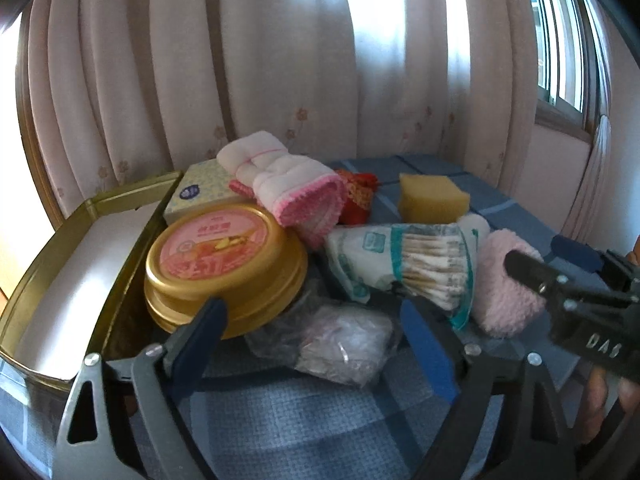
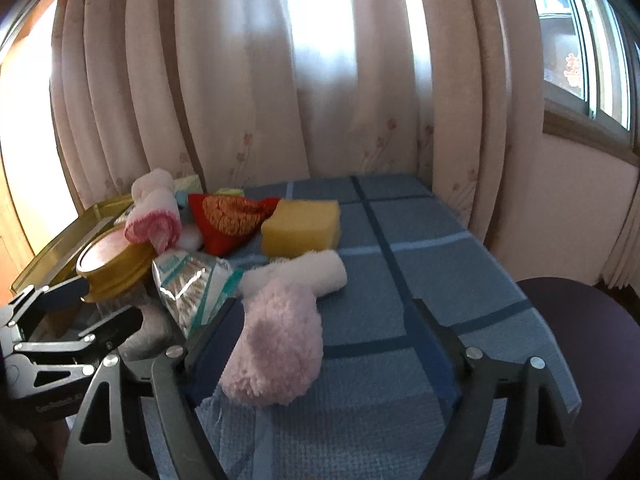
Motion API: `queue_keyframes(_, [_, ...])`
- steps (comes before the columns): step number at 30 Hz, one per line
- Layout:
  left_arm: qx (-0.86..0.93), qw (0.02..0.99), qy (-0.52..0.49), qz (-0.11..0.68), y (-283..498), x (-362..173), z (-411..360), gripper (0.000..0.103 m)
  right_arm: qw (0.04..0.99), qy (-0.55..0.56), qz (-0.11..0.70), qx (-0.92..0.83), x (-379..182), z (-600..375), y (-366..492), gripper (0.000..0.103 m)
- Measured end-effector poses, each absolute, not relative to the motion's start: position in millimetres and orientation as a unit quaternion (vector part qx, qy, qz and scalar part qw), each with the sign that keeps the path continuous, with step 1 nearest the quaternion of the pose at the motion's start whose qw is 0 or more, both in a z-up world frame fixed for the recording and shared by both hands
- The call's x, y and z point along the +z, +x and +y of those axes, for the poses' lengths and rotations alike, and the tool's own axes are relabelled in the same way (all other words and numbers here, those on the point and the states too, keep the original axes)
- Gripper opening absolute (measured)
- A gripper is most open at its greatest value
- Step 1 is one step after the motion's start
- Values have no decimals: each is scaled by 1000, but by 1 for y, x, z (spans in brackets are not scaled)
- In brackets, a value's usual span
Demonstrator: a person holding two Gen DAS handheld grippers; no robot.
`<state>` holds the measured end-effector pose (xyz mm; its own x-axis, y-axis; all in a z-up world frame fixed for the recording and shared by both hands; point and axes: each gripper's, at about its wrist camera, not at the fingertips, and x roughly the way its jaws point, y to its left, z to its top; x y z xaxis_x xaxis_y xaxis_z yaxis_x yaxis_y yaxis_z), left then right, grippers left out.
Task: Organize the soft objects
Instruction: 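Grasp the pink fluffy puff with the right gripper while the left gripper grasps the plastic bag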
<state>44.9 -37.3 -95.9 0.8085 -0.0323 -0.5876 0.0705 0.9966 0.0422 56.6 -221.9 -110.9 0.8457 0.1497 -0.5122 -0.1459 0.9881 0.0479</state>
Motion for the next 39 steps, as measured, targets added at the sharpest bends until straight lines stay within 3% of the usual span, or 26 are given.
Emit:
queue_keyframes(2, [-27,952,45,301,42,-97,-42,90,958,5,275,84,-115,-220,58,81])
queue_keyframes(6, [-32,950,68,303,42,-101,-51,90,954,6,285,98,-123,-219,61,59])
queue_keyframes(12, [-29,949,73,304,45,-101,-51,90,950,5,291,109,-129,-218,61,47])
queue_keyframes(24, [-33,938,0,344,48,-110,-28,90,950,-2,291,117,-131,-216,61,44])
queue_keyframes(29, [-51,925,-15,376,63,-114,-35,89,949,-6,291,121,-132,-216,62,38])
queue_keyframes(31, [-51,924,-8,379,65,-116,-37,74,949,-10,289,123,-132,-215,61,33])
queue_keyframes(33, [-54,923,-10,382,64,-118,-37,67,951,-12,284,124,-131,-215,60,25])
queue_keyframes(34, [-56,924,-10,378,64,-118,-36,58,952,-11,281,124,-131,-216,59,24])
queue_keyframes(39, [-66,928,-2,367,62,-118,-38,44,957,-8,265,119,-127,-217,55,21])
